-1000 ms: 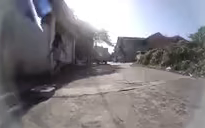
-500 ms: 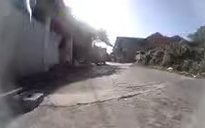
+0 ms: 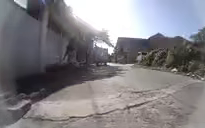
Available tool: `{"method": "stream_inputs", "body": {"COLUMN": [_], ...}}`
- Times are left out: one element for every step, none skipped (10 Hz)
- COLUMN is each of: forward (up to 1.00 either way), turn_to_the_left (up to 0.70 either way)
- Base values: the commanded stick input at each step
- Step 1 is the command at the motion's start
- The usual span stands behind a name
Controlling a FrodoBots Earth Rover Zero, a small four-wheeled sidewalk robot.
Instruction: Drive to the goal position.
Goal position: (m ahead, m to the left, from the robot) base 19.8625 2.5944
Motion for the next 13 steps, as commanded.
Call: {"method": "stream_inputs", "body": {"forward": [0.70, 0.70, 0.70, 0.70, 0.70, 0.70, 0.70, 0.70, 0.70, 0.70, 0.70, 0.70, 0.70], "turn_to_the_left": [-0.03, -0.03, -0.03, -0.03, -0.03, -0.03, -0.03, -0.03, -0.03, -0.03, -0.03, -0.08, -0.18]}}
